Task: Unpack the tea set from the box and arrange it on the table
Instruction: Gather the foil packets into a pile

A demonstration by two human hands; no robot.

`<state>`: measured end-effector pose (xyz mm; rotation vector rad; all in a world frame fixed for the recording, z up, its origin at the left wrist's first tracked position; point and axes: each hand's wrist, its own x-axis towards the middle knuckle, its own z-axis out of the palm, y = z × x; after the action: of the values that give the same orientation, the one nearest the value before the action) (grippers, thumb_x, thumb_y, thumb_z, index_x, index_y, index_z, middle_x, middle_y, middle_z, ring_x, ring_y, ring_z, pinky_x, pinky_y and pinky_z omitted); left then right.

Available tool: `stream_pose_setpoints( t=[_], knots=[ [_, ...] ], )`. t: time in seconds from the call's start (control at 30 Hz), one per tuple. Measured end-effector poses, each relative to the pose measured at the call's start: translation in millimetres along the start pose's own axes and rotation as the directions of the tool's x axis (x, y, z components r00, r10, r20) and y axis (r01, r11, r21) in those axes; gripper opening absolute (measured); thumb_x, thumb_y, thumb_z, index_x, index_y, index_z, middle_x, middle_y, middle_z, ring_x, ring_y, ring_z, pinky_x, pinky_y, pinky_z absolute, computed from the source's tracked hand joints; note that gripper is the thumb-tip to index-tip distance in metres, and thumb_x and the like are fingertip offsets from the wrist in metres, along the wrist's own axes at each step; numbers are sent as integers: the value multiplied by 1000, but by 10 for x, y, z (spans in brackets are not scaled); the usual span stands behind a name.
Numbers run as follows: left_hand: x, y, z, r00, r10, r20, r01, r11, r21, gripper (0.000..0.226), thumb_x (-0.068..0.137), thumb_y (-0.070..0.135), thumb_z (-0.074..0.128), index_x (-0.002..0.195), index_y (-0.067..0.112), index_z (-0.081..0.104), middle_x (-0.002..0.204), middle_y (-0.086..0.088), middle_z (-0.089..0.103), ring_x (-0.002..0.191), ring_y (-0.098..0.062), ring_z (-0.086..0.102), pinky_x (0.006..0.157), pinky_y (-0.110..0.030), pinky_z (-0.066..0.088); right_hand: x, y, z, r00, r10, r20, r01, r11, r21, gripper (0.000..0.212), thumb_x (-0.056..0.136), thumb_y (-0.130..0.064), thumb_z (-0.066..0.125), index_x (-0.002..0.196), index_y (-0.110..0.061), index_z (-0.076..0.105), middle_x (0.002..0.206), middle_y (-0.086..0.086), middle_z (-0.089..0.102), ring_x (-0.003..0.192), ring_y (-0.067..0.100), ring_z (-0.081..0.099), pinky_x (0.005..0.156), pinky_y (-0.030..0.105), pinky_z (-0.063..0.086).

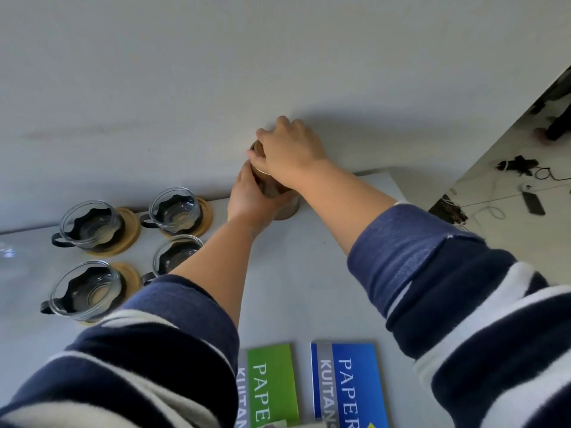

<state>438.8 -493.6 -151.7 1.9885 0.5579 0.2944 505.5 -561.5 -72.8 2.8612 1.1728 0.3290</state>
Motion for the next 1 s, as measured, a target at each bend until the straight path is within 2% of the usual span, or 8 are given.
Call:
stream_pose_setpoints(
  t=[0.17, 0.27, 0.37, 0.57, 0.67, 0.77, 0.9, 1.0],
  knots=[
    [33, -58, 6, 1000, 13, -5, -14, 999, -30, 83, 65, 39, 83, 134, 27, 39, 125, 13, 55, 109, -5, 52, 89, -24, 44, 33, -18, -41, 998, 24, 55, -27, 998, 54, 48, 97, -49, 35, 124, -16, 57, 123, 17, 53, 111, 36, 53, 87, 36, 42],
    [51, -109, 11, 1000, 22, 0, -22, 999, -48, 87, 58, 42, 85, 132, 26, 42, 127, 11, 56, 113, -10, 55, 97, -33, 48, 80, 99, -149, 993, 68, 97, -91, 963, 255, 45, 96, -49, 35, 115, -21, 64, 117, 10, 64, 108, 31, 56, 86, 34, 44],
    [52, -121, 20, 1000, 23, 7, -22, 998, -59, 92, 57, 41, 86, 135, 24, 41, 132, 8, 54, 117, -12, 53, 101, -35, 47, 46, 190, -242, 982, 91, 165, -153, 896, 417, 43, 94, -53, 40, 119, -27, 64, 122, 3, 65, 114, 26, 56, 96, 34, 46],
    [44, -68, -15, 1000, 3, 21, -3, 1000, -9, 90, 60, 41, 86, 135, 23, 40, 133, 6, 52, 118, -16, 53, 101, -36, 46, -365, 117, -146, 939, 338, -60, -241, 774, 585, 52, 88, -59, 47, 132, -33, 54, 117, 7, 59, 114, 29, 52, 94, 33, 44],
    [45, -71, -22, 1000, -3, 12, 3, 1000, 3, 85, 59, 42, 85, 130, 22, 43, 128, 6, 55, 113, -16, 56, 97, -38, 48, -821, 73, 4, 887, 452, -97, -265, 669, 695, 52, 84, -55, 57, 124, -22, 55, 117, 1, 62, 110, 25, 54, 90, 33, 46],
    [36, -70, -17, 1000, 0, -9, 0, 1000, 8, 81, 59, 43, 85, 126, 21, 44, 126, 5, 56, 111, -16, 57, 95, -37, 49, -1274, 16, 226, 836, 540, -103, -301, 606, 736, 50, 80, -54, 63, 109, -15, 54, 104, 1, 64, 99, 28, 56, 78, 36, 48],
    [32, -67, -26, 1000, 0, 11, 0, 1000, 9, 87, 61, 40, 86, 132, 19, 40, 132, 3, 51, 116, -18, 52, 97, -35, 47, -1635, -119, 627, 899, 423, 116, -400, 684, 609, 47, 78, -47, 70, 105, -12, 55, 102, 3, 61, 99, 28, 49, 76, 33, 41],
    [21, -74, -24, 1000, 13, 0, -13, 1000, 20, 90, 63, 42, 85, 136, 20, 37, 135, 3, 49, 118, -17, 51, 98, -33, 46, -1686, -271, 801, 943, 288, 165, -331, 769, 548, 50, 78, -46, 71, 110, -12, 53, 111, -2, 59, 105, 26, 45, 81, 37, 44]
  ],
)
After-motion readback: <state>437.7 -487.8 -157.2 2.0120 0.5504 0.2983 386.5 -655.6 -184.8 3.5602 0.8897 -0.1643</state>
